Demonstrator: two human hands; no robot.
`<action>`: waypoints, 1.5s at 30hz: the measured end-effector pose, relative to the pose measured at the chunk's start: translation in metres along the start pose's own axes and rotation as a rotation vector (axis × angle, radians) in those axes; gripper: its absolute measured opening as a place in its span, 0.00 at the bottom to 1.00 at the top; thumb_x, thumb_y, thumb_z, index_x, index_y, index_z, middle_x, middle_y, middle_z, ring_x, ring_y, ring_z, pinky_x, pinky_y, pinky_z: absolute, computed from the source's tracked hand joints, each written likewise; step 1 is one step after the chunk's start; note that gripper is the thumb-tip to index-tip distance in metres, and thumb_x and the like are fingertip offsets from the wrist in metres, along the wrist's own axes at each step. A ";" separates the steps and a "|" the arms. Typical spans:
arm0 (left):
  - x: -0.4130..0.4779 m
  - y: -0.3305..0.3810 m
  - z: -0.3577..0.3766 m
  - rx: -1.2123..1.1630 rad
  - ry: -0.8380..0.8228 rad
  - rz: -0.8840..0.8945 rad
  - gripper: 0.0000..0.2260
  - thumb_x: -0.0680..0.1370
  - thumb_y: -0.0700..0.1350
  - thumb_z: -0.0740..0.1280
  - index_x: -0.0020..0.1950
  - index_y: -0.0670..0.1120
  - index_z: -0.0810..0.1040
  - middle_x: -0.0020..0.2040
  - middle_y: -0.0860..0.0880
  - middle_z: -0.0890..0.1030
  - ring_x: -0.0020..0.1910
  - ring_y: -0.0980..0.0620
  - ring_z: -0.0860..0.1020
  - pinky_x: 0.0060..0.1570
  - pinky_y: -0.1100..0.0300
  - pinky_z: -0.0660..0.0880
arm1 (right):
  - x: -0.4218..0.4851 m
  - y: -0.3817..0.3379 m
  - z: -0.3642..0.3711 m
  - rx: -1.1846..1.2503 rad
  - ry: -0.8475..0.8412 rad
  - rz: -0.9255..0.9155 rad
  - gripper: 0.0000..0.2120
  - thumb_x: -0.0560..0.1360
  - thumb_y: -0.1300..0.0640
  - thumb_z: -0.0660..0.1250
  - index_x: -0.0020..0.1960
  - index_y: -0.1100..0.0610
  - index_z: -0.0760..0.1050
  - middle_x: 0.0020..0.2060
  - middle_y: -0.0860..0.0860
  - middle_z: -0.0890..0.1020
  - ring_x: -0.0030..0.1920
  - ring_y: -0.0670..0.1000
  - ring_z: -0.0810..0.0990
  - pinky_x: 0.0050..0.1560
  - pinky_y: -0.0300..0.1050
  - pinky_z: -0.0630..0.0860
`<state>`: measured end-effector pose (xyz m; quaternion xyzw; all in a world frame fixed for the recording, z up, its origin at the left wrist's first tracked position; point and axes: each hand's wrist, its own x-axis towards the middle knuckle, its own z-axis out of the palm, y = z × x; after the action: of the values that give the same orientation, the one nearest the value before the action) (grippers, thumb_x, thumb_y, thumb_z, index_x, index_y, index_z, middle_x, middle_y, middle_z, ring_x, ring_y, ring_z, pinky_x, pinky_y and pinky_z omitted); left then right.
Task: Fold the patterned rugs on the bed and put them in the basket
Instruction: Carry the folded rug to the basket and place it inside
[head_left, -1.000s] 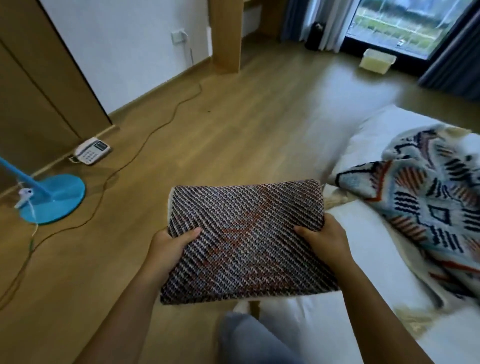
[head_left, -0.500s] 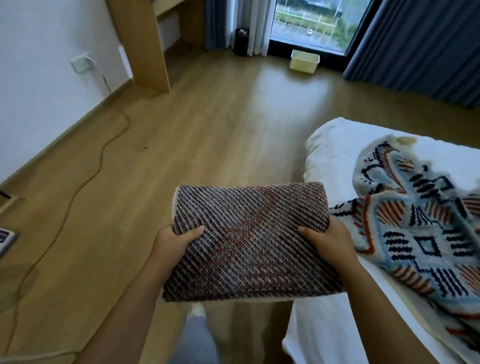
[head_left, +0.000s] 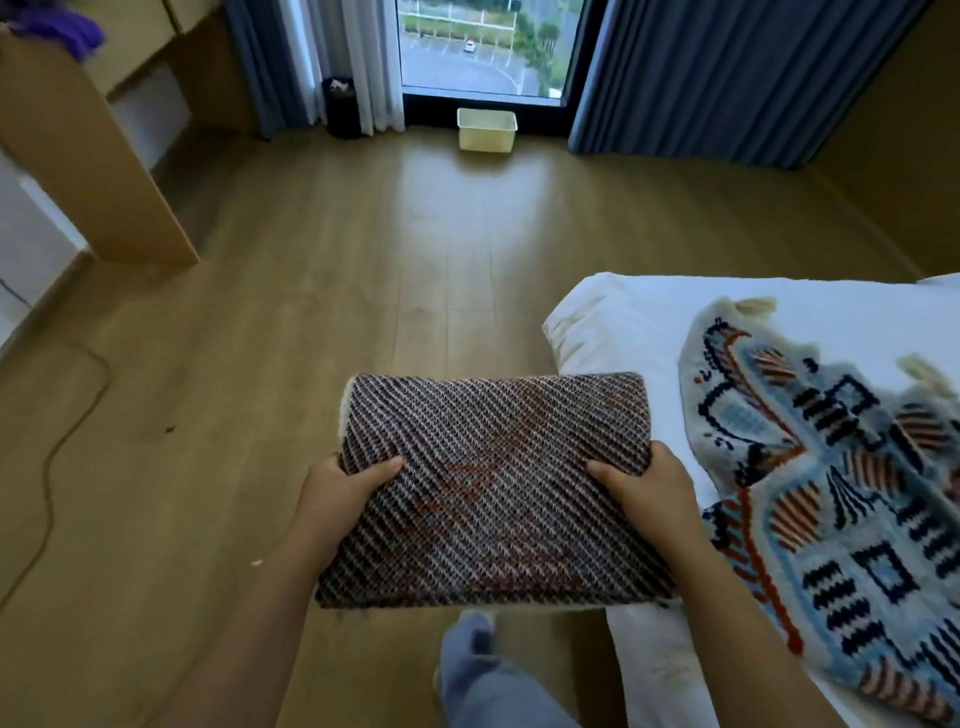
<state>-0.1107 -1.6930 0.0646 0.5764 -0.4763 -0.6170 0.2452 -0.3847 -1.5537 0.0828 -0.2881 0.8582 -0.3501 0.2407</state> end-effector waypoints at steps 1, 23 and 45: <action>0.018 0.011 0.006 0.000 -0.008 0.004 0.14 0.68 0.48 0.75 0.50 0.45 0.80 0.47 0.46 0.83 0.45 0.46 0.82 0.50 0.50 0.78 | 0.018 -0.007 0.002 0.014 -0.001 -0.003 0.20 0.68 0.47 0.72 0.53 0.52 0.68 0.45 0.46 0.74 0.44 0.48 0.72 0.44 0.43 0.69; 0.508 0.310 0.079 0.031 -0.142 0.036 0.07 0.69 0.46 0.75 0.44 0.49 0.80 0.45 0.47 0.84 0.44 0.45 0.83 0.50 0.47 0.79 | 0.509 -0.235 0.083 0.091 0.048 0.108 0.21 0.67 0.48 0.73 0.55 0.55 0.72 0.52 0.52 0.81 0.46 0.50 0.76 0.48 0.44 0.72; 0.976 0.609 0.282 -0.037 -0.070 0.058 0.08 0.73 0.41 0.70 0.51 0.42 0.79 0.45 0.46 0.84 0.44 0.47 0.82 0.46 0.54 0.78 | 1.090 -0.396 0.072 0.144 0.038 0.071 0.16 0.68 0.51 0.73 0.51 0.51 0.71 0.45 0.48 0.79 0.45 0.51 0.79 0.45 0.46 0.75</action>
<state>-0.7372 -2.6978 0.0949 0.5356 -0.4897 -0.6383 0.2569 -0.9940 -2.5432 0.0994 -0.2327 0.8450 -0.4074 0.2567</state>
